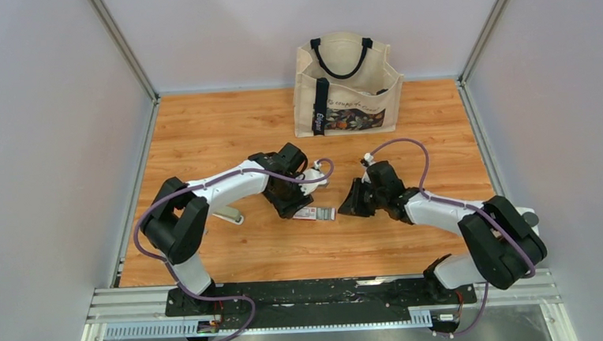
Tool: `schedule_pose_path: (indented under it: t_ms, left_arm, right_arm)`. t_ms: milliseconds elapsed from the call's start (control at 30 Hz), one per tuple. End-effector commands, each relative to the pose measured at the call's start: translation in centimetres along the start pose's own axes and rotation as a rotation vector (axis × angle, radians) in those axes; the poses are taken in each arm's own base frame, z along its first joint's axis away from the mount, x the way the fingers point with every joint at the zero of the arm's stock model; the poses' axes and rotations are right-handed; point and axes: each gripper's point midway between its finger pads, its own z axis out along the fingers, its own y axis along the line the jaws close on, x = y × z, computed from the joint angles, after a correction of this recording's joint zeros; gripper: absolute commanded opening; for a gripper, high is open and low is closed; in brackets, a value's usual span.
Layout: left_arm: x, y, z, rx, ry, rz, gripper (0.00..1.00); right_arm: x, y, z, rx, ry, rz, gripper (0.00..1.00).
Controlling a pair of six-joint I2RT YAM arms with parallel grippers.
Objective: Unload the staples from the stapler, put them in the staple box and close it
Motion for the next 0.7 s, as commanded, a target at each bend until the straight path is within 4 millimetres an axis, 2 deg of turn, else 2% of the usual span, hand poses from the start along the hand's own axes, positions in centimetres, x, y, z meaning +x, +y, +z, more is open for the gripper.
schedule_pose_path:
  t_ms: [0,233,433,567,667]
  left_arm:
    - [0.8,0.9,-0.3,-0.05,0.039,0.048,0.59]
    - [1.0,1.5,1.2,-0.048,0.078,0.061,0.57]
    - [-0.1,1.1,1.7,-0.027,0.053,0.098,0.55]
    - [-0.5,0.6,1.9,0.001,0.058,0.126,0.47]
    - [-1.0,0.3,2.0,0.008,0.052,0.143,0.45]
  right_arm:
    - [-0.1,0.3,0.4,-0.031,0.001,-0.005,0.16]
    - [-0.7,1.0,0.9,-0.058,-0.001,0.003,0.16]
    - [-0.5,1.1,1.3,-0.069,0.013,0.008,0.15]
    - [-0.6,1.0,1.6,-0.066,0.015,0.014,0.15]
    - [-0.7,1.0,1.8,-0.064,0.018,0.015,0.15]
